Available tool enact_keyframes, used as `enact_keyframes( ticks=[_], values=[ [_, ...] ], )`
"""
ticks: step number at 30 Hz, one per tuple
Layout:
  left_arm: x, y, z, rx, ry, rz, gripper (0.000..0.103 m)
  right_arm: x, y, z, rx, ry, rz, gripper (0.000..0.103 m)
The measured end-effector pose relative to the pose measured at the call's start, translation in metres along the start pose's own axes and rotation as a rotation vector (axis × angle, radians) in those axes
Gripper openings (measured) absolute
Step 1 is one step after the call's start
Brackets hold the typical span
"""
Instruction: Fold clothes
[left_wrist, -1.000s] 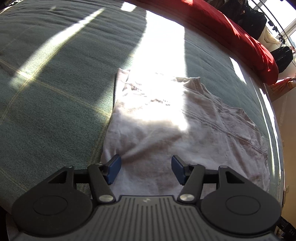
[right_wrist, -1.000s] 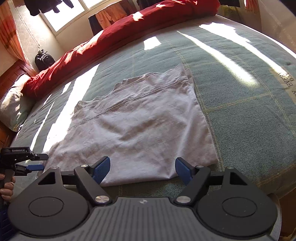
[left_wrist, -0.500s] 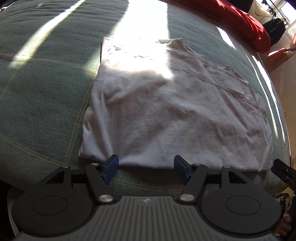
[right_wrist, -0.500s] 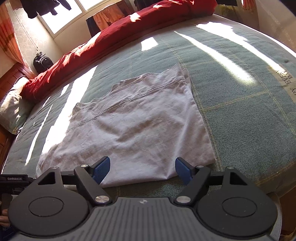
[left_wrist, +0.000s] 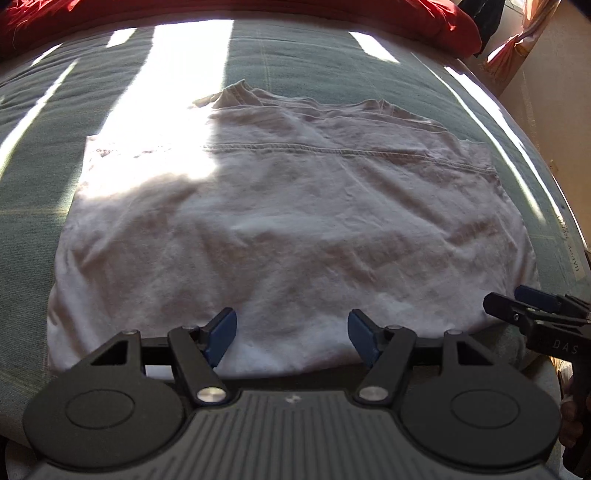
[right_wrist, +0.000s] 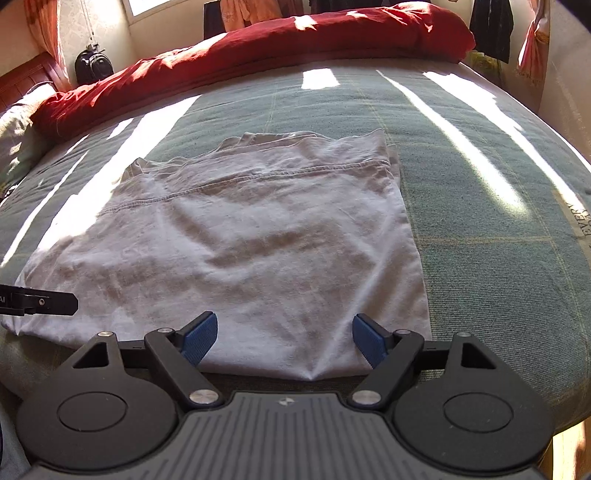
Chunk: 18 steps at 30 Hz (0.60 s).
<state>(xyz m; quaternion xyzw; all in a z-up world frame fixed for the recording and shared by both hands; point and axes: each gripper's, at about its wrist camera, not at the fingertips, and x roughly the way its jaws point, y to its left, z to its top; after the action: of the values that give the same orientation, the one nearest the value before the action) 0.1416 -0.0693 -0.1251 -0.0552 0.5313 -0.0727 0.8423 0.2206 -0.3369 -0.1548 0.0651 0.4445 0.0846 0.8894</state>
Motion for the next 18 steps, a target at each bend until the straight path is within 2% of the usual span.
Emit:
enact_keyframes(
  ticks=[5, 10, 13, 16, 18],
  values=[
    [-0.012, -0.003, -0.008, 0.038, 0.011, 0.007, 0.071, -0.001, -0.004, -0.008, 0.017, -0.005, 0.018, 0.088],
    [-0.023, -0.005, 0.016, 0.027, -0.057, 0.027, 0.071, -0.009, -0.009, 0.003, 0.012, -0.071, 0.022, 0.09],
    [-0.021, -0.015, 0.035, 0.046, -0.09, 0.028, 0.071, -0.003, -0.012, 0.009, -0.013, -0.081, 0.011, 0.094],
    [-0.015, -0.026, 0.048, 0.064, -0.12, 0.021, 0.071, 0.008, -0.015, 0.009, 0.006, -0.045, 0.012, 0.094],
    [-0.008, -0.029, 0.052, 0.051, -0.127, 0.012, 0.071, 0.01, -0.016, 0.005, 0.013, -0.04, 0.016, 0.1]
  ],
)
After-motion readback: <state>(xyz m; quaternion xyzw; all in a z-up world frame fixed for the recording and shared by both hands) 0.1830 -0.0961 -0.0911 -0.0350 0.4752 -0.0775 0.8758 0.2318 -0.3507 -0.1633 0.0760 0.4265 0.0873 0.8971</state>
